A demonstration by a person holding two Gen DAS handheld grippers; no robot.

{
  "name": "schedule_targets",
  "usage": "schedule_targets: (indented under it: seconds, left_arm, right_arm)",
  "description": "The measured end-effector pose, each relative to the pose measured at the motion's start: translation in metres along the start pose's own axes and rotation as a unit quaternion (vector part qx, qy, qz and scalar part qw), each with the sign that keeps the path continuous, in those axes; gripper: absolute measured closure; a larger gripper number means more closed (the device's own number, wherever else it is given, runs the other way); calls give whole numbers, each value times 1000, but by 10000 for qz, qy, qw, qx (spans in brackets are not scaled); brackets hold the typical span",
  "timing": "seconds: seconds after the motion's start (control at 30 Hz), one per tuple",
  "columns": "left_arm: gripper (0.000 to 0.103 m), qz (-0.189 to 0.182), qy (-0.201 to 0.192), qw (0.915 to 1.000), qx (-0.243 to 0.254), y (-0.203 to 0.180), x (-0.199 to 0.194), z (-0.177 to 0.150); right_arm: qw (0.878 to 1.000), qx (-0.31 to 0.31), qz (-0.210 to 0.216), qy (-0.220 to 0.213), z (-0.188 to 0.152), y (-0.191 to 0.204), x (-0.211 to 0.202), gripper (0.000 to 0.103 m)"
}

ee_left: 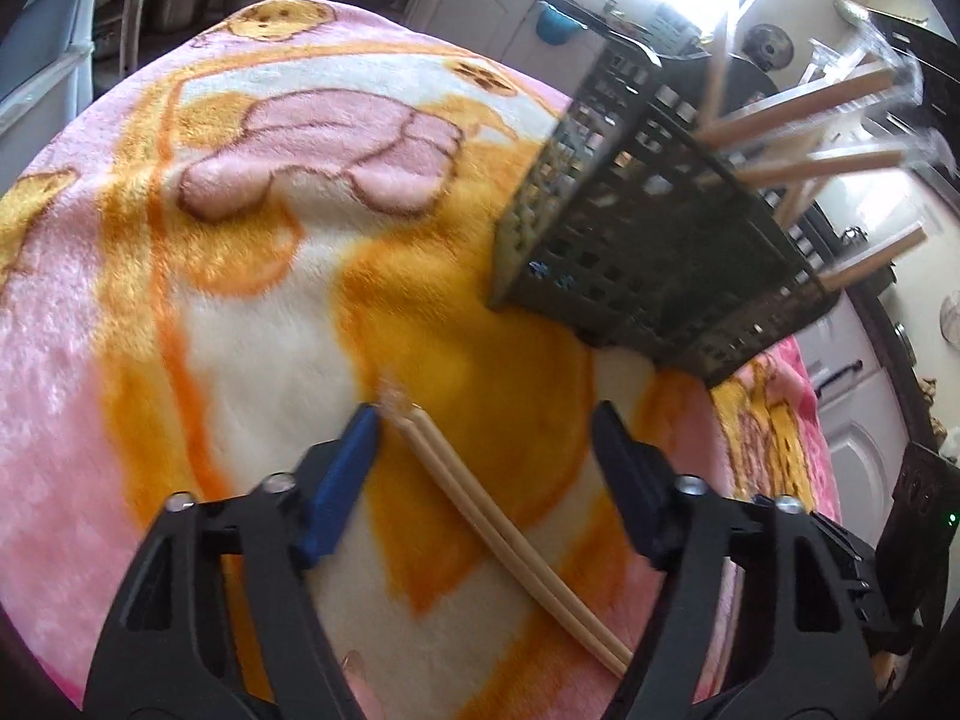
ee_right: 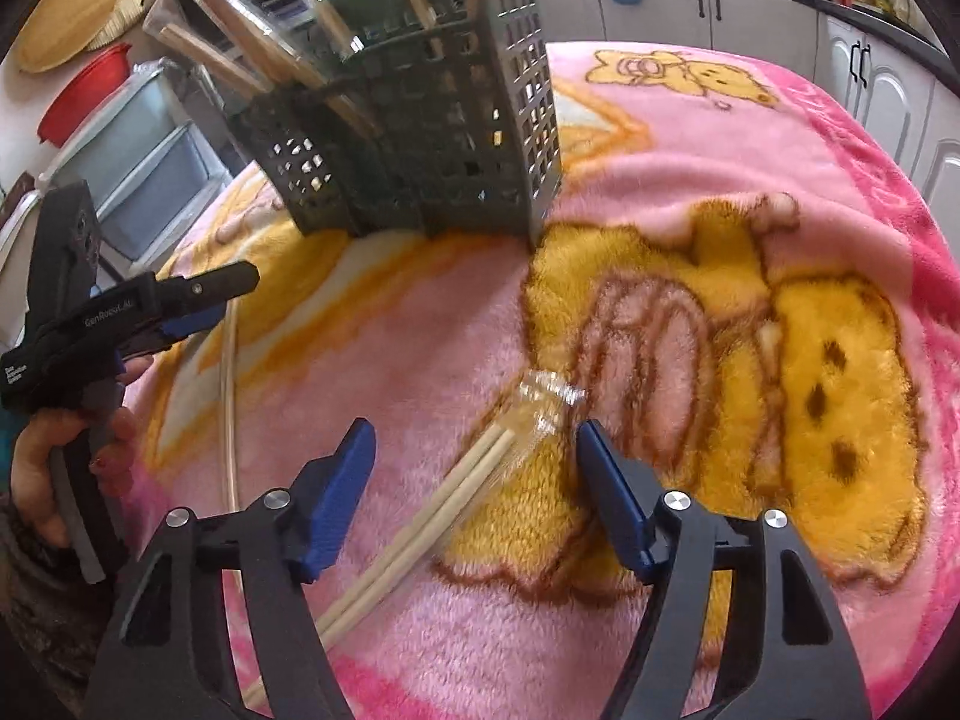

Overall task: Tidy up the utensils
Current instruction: 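Close both tools on the wrapped chopsticks on the blanket, then lift the chopsticks upright with both tools and carry them to the caddy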

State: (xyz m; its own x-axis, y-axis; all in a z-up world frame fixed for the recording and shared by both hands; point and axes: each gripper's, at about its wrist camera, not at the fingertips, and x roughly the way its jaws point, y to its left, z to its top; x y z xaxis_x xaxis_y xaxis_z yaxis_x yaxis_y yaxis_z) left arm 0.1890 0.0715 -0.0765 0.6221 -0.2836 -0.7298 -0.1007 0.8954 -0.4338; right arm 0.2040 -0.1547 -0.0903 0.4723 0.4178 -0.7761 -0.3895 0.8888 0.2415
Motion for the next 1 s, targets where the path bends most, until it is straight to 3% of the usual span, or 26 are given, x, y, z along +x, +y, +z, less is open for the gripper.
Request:
schedule_targets:
  seconds: [0.3,0.47,0.53,0.63,1.0]
  left_arm:
    - [87,234,-79,9997,-94,13,6,8]
    - [91,191,-100,9997,-108,19,4,8]
    - [92,210,-114,9997,-89,19,4,8]
    - [93,218,-116,9997,-83,19,4,8]
    - [98,9,-218,9997,-99,16,-14,1]
  right_arm:
    - [10000,-12,-58,-79,7,0,5,51]
    - [9998,93,-12,-183,9,-5,7,71]
    - [9996,191,18,-229,9,-9,7,86]
    - [9986,373,285,-249,9,-16,7,98]
    - [9956,322,648,-597,8,-4,-14,98]
